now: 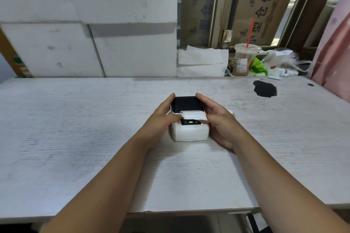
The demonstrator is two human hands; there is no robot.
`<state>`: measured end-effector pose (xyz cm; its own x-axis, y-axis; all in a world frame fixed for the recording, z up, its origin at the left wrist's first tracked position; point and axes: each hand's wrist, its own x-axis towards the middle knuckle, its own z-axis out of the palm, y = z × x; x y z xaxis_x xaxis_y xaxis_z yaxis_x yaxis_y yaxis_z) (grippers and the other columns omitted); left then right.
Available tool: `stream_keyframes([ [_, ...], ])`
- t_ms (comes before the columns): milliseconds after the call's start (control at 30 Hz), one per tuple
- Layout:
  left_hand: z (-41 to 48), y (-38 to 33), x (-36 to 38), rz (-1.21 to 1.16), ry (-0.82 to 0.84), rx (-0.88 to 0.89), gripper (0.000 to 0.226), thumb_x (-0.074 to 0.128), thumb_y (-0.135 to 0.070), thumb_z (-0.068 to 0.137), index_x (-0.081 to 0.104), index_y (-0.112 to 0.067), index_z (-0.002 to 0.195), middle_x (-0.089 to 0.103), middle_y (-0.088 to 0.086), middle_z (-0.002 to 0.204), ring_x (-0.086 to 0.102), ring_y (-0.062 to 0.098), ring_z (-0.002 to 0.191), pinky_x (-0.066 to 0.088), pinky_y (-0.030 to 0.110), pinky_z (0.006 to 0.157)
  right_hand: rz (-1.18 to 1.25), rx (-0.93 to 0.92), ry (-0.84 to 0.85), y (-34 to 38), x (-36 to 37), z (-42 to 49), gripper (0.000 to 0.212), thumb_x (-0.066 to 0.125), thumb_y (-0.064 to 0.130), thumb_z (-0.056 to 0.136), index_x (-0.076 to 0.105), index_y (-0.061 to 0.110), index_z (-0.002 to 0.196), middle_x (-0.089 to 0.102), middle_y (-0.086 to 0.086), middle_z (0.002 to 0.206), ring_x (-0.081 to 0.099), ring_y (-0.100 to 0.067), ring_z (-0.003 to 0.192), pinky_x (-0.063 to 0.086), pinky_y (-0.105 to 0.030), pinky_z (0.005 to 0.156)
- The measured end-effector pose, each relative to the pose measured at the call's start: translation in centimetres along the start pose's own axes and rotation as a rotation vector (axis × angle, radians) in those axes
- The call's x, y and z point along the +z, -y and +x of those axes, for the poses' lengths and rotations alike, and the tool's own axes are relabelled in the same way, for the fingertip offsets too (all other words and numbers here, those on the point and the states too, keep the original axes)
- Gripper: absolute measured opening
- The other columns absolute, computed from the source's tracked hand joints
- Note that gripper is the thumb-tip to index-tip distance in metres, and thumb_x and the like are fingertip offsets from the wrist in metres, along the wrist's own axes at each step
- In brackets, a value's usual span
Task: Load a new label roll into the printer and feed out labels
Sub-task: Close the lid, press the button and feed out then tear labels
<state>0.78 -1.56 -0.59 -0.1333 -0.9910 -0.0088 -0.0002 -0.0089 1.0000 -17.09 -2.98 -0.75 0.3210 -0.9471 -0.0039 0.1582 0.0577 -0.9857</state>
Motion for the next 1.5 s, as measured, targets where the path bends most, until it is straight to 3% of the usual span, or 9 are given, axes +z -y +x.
stream_keyframes([
  [300,0.15,-0.04,-0.08,-0.043,-0.046,-0.003,0.055,0.042,0.0,0.092,0.034,-0.024,0.141,0.045,-0.003,0.141,0.047,0.01,0.122,0.033,0.03,0.108,-0.027,0.008,0.002,0.07,0.03,0.03,0.07,0.041,-0.02,0.081,0.04,0.017,0.14,0.06,0.006,0.121,0.061,-0.009,0.105,0.053,-0.016,0.078],
  [667,0.47,0.29,-0.32,-0.051,-0.041,0.008,0.055,0.044,0.001,0.091,0.035,-0.022,0.141,0.04,0.001,0.145,0.034,0.01,0.134,0.028,0.036,0.113,-0.025,0.019,0.006,0.07,-0.09,-0.09,0.07,0.042,-0.021,0.081,0.042,0.018,0.14,0.059,0.004,0.122,0.062,-0.006,0.104,0.052,-0.018,0.083],
  [967,0.5,0.31,-0.33,-0.048,-0.046,0.008,0.055,0.043,0.001,0.091,0.036,-0.022,0.141,0.041,-0.001,0.144,0.037,0.008,0.129,0.028,0.035,0.113,-0.076,0.01,0.056,0.16,-0.18,-0.23,0.073,0.05,-0.018,0.081,0.036,0.019,0.143,0.058,0.009,0.125,0.061,-0.002,0.108,0.051,-0.017,0.084],
  [1500,0.63,0.39,-0.35,-0.063,-0.044,0.015,0.055,0.043,0.002,0.091,0.035,-0.02,0.141,0.04,0.002,0.145,0.031,0.01,0.135,0.026,0.036,0.114,-0.032,0.016,0.027,0.17,0.06,-0.15,0.072,0.045,-0.022,0.081,0.038,0.017,0.142,0.059,0.008,0.121,0.06,-0.006,0.109,0.049,-0.021,0.091],
])
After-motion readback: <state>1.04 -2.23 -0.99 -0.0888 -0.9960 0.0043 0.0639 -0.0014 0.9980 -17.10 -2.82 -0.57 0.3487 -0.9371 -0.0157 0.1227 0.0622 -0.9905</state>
